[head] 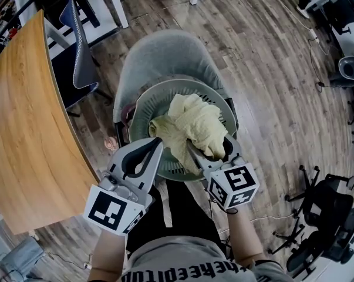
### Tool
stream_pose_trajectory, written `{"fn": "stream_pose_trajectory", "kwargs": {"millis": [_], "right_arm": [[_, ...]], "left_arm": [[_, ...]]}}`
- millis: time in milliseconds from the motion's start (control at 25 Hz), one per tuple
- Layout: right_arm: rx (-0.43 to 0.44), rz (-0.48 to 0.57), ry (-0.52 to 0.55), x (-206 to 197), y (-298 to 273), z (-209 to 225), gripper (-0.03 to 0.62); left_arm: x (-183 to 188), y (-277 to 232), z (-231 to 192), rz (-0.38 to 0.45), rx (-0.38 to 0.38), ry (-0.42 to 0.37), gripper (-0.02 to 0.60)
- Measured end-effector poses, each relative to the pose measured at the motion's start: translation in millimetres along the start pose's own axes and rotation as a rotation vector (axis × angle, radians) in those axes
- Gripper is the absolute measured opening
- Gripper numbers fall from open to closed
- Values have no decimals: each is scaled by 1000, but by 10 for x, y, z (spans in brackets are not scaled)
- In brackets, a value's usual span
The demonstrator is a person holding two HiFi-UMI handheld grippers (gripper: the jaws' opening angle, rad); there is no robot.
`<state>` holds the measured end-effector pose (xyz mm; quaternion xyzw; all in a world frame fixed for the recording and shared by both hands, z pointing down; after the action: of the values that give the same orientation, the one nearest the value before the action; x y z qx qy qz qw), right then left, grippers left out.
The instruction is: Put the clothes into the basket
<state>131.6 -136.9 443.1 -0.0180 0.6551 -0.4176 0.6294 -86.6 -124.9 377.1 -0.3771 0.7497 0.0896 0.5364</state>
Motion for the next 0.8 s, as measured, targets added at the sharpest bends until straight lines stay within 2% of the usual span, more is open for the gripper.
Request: {"fn": "stream_pose_trajectory", "kwargs": {"millis": [800], "right_arm": [[-12,-17,9,-12,82,-77,336]], "left_arm": [[-27,118,17,4,-8,27,14]]}}
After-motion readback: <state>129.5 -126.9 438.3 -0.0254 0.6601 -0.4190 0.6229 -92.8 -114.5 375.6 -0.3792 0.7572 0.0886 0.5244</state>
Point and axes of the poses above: the fingertips, and each gripper's own axes: y backward along the fingers, z to its right, x out of its top, the point moved 10 cm from there along y, backward along the fingers, and after that the axes turned 8 degrees about y, right-handed, at the moved point
